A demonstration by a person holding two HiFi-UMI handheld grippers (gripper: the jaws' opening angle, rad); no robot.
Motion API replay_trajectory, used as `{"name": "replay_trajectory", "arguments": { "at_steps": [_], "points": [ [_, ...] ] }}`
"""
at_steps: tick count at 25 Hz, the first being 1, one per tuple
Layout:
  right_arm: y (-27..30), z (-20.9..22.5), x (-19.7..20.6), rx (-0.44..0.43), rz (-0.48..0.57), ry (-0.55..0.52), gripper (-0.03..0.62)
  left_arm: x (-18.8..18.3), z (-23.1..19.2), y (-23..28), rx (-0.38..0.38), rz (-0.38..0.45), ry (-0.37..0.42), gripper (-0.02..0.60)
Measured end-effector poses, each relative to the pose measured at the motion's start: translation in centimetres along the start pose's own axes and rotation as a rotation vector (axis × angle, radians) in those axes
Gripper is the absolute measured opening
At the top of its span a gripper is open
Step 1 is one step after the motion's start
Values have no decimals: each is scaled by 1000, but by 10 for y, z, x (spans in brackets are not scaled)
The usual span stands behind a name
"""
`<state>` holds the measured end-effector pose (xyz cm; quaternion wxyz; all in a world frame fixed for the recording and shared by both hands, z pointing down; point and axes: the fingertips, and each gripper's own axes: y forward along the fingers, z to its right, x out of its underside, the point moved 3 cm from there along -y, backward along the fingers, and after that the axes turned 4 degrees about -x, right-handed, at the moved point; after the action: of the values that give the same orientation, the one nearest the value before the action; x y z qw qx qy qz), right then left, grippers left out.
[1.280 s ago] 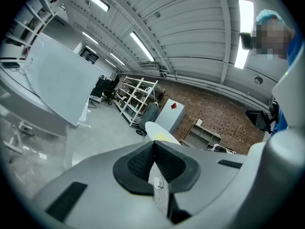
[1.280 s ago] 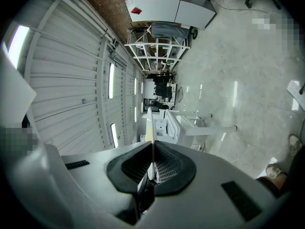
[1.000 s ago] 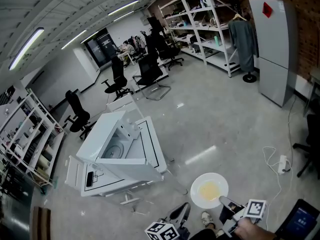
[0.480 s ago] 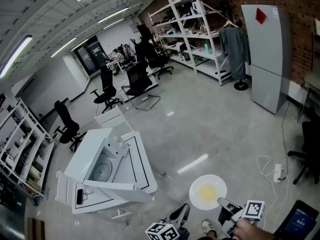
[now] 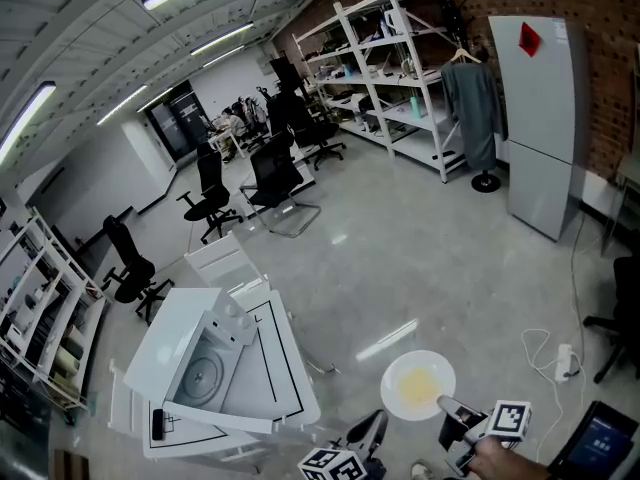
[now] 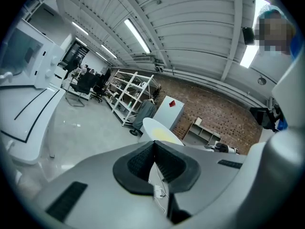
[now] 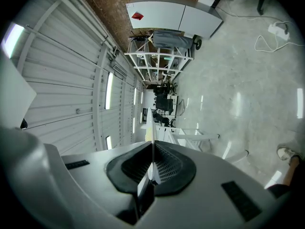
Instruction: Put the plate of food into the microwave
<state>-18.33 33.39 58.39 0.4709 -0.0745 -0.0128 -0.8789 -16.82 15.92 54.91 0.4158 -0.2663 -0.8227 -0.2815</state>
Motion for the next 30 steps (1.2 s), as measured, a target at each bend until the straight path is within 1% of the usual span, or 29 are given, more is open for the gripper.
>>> {"name": "replay_trajectory", "arguments": {
  "at_steps": [4, 13, 18, 21, 26, 30],
  "points": [
    [30, 0, -9, -16, -9, 1, 12, -13, -18, 14, -2, 8, -12, 6],
    [73, 5, -28, -27, -51, 12, 12, -27, -47, 31, -64, 39, -42, 6],
    [104, 14, -45, -29, -121, 28, 12, -37, -63, 44, -138, 72, -57, 6],
    [125, 14, -55, -28, -187, 31, 12, -47, -71, 50, -194, 102, -72, 6],
    [165, 10, -69, -52, -303, 44, 12, -62, -84, 60, -294, 164, -93, 6],
    [193, 11, -83, -41, -386, 32, 12, -74, -92, 69, -365, 198, -112, 6]
  ]
}}
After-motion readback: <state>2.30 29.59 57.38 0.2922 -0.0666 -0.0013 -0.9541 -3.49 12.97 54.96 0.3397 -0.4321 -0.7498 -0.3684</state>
